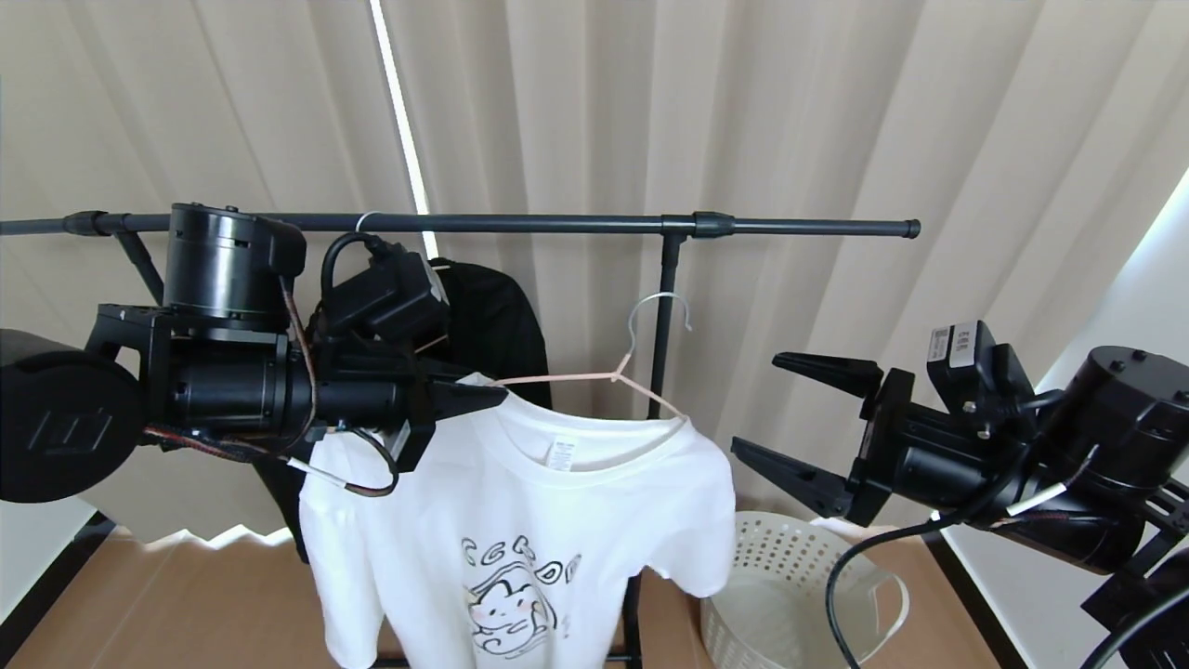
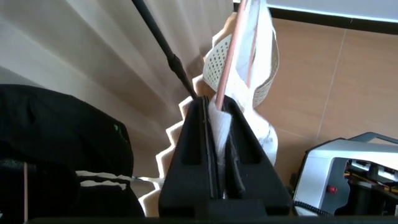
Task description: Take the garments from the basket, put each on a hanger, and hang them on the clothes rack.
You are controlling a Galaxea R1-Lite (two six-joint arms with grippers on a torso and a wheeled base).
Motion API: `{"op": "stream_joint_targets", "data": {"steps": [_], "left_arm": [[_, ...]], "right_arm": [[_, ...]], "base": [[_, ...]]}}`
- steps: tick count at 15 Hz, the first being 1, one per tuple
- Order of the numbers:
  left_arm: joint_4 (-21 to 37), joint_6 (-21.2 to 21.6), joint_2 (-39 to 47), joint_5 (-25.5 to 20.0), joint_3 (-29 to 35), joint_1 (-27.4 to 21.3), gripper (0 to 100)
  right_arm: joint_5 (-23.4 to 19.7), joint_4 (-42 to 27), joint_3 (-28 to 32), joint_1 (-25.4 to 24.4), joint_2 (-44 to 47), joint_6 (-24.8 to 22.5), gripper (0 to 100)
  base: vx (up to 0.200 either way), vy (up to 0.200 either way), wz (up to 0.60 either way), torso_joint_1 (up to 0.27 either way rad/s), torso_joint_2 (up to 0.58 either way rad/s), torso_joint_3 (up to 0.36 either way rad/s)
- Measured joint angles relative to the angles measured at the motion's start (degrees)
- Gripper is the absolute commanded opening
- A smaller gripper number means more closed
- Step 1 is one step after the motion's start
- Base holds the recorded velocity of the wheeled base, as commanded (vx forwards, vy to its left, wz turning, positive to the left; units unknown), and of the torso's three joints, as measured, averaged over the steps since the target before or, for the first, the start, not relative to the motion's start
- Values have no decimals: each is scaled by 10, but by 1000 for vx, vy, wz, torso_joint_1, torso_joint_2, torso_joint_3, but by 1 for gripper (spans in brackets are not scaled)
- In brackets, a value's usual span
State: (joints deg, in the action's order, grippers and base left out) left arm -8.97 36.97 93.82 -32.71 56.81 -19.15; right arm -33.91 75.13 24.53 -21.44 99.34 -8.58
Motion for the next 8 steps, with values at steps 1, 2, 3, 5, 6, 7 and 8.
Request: {"op": "stream_joint_targets", "data": {"steps": [1,2,3,5,6,7,8], "left_arm": [[-5,0,-3,0,-3,1,0],[-19,0,-5,0,-10,3,0],[-40,0,-7,0,-22,5,0],[-61,-1,-8,0,-39,9,0],[-76,-2,-9,0,-47,12,0],[-84,-4,-10,-1,-51,15,0],[-86,-4,-11,-1,-54,18,0]], "right_arm": [[0,0,4,8,5,0,100],[0,0,7,12,10,0,100],[0,0,9,15,15,0,100],[0,1,10,17,21,0,100],[0,1,10,18,26,-2,100],[0,1,12,19,31,-2,100],[1,1,12,22,35,-3,100]], "base": [[0,0,0,0,0,0],[0,0,0,0,0,0],[0,0,0,0,0,0],[0,0,0,0,0,0],[0,0,0,0,0,0],[0,0,0,0,0,0],[0,0,0,0,0,0]]}}
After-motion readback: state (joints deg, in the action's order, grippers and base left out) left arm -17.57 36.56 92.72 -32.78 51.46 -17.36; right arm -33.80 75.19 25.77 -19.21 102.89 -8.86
